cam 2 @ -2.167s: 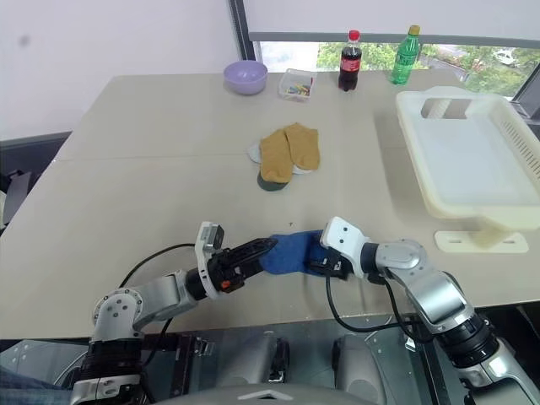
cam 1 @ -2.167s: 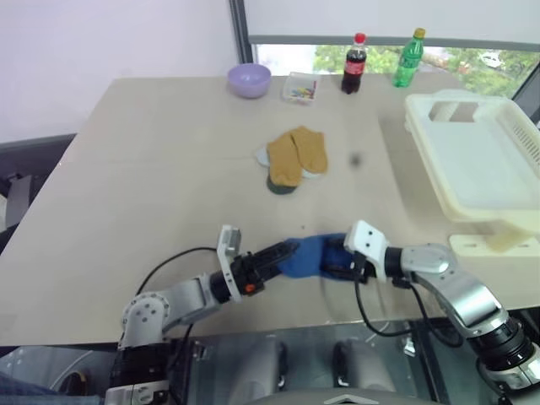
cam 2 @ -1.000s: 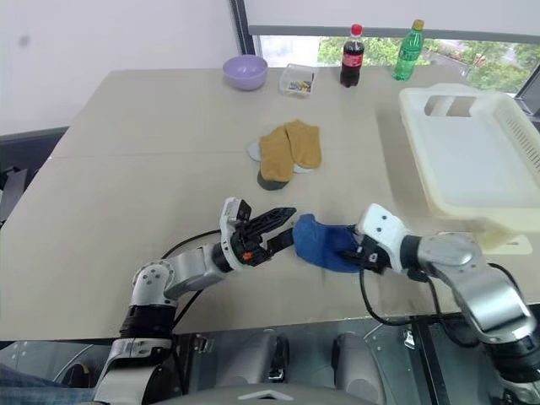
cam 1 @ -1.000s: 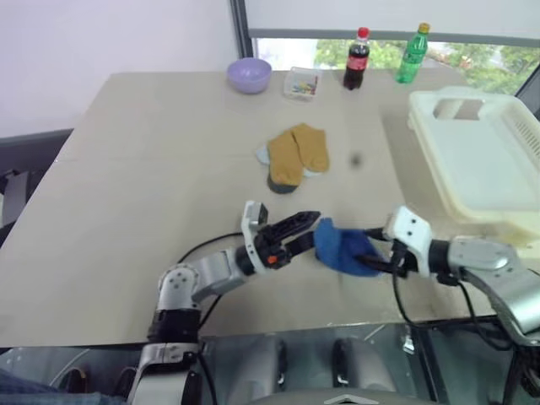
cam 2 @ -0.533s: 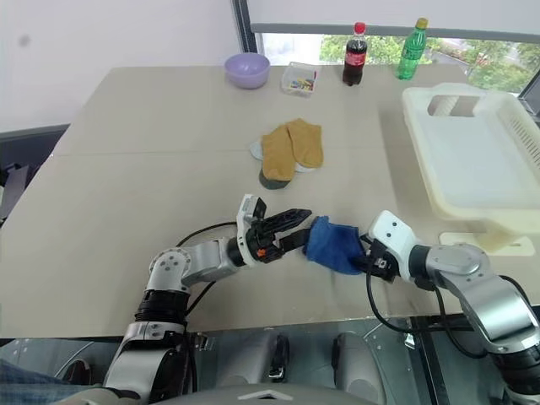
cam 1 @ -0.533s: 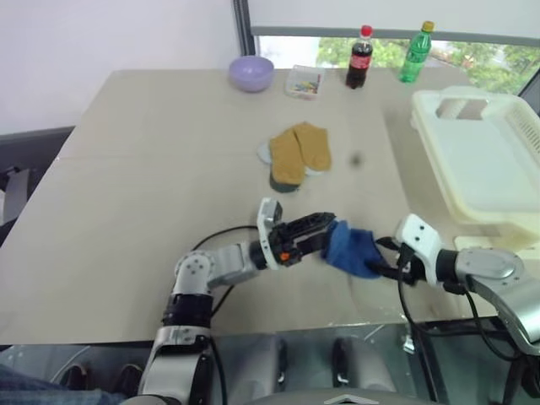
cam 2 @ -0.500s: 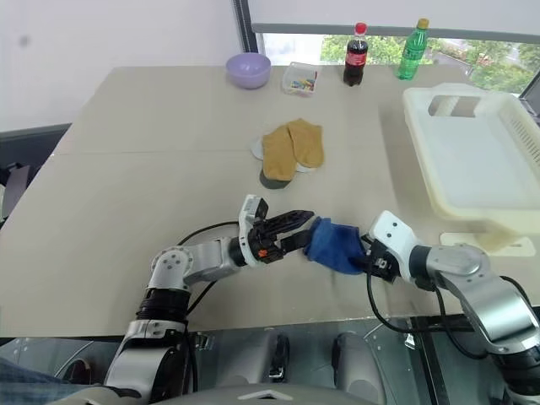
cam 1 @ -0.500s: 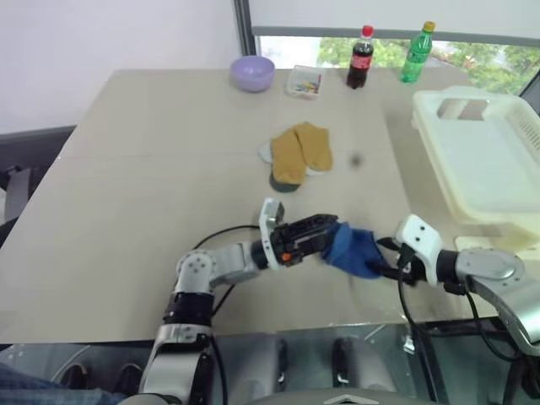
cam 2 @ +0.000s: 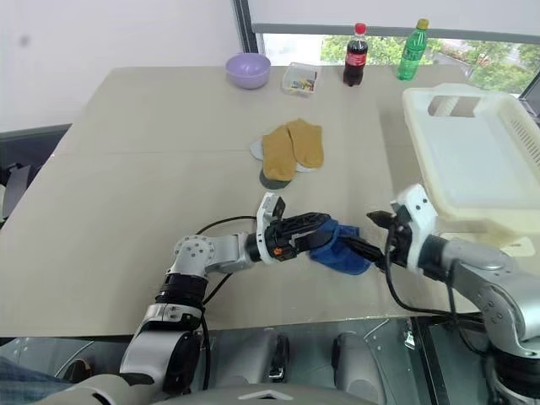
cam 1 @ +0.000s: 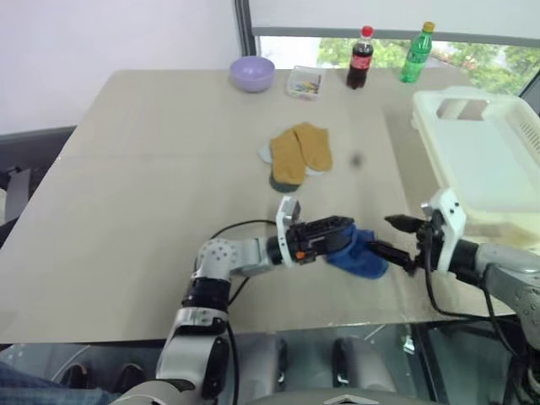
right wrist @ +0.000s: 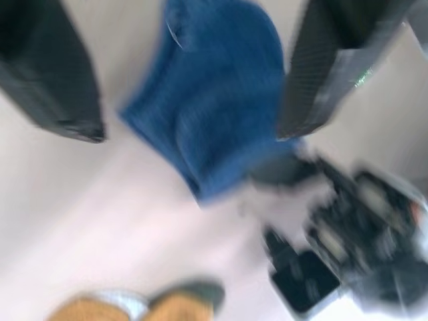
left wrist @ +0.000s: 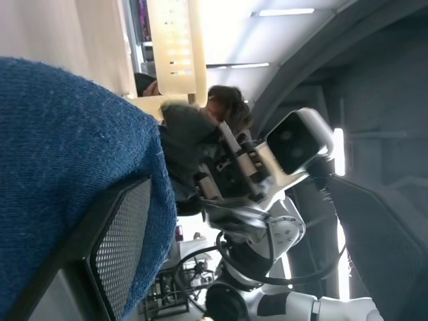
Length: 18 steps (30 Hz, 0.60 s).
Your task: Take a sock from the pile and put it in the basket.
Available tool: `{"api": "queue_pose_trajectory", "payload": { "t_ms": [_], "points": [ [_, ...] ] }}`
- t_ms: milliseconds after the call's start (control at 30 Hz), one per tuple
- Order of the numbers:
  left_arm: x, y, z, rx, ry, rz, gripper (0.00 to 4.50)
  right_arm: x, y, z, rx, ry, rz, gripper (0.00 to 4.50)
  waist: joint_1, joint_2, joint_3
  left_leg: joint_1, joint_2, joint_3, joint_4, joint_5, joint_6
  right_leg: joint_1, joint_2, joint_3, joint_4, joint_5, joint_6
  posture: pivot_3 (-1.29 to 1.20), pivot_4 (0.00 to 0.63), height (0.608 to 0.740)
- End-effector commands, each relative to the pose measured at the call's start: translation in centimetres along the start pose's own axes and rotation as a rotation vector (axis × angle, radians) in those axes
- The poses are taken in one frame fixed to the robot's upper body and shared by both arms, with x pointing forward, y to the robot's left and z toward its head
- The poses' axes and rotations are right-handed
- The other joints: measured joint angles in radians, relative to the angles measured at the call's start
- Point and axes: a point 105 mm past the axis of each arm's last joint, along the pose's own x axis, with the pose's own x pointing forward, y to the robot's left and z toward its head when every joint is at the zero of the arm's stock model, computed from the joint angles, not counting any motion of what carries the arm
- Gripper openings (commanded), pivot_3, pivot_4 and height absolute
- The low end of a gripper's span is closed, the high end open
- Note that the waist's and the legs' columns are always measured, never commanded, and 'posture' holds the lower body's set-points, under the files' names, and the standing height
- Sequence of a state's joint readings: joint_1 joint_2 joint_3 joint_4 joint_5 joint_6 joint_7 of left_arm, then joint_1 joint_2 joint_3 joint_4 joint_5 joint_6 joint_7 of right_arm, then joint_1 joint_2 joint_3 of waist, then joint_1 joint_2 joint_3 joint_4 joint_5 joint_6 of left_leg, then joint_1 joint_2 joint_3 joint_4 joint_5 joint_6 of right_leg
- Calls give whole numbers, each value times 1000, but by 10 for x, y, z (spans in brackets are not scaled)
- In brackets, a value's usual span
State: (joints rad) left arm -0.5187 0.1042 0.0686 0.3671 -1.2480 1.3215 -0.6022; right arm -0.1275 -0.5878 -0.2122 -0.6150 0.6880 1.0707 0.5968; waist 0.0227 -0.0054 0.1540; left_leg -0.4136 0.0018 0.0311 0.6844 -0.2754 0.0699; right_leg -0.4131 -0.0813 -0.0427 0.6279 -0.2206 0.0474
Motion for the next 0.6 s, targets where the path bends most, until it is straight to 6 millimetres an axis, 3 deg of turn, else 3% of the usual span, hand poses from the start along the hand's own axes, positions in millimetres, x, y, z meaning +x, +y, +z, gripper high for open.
{"api": "queue_pose_trajectory", "payload": {
  "t_ms": [33,600],
  "points": [
    [5,3,-9,-27,43,-8,4500,13,4,0,-5,13,-54,4446,4,0,0,0,0,0,0,0,0,0,0,0,0,0,0,0,150,740],
    [1,-2,-9,-6,37,-39,4500,9,-4,-37,41,224,-136,4446,-2,0,0,0,-1,1,0,0,1,0,1,-1,0,2,3,0,150,740]
  ]
}}
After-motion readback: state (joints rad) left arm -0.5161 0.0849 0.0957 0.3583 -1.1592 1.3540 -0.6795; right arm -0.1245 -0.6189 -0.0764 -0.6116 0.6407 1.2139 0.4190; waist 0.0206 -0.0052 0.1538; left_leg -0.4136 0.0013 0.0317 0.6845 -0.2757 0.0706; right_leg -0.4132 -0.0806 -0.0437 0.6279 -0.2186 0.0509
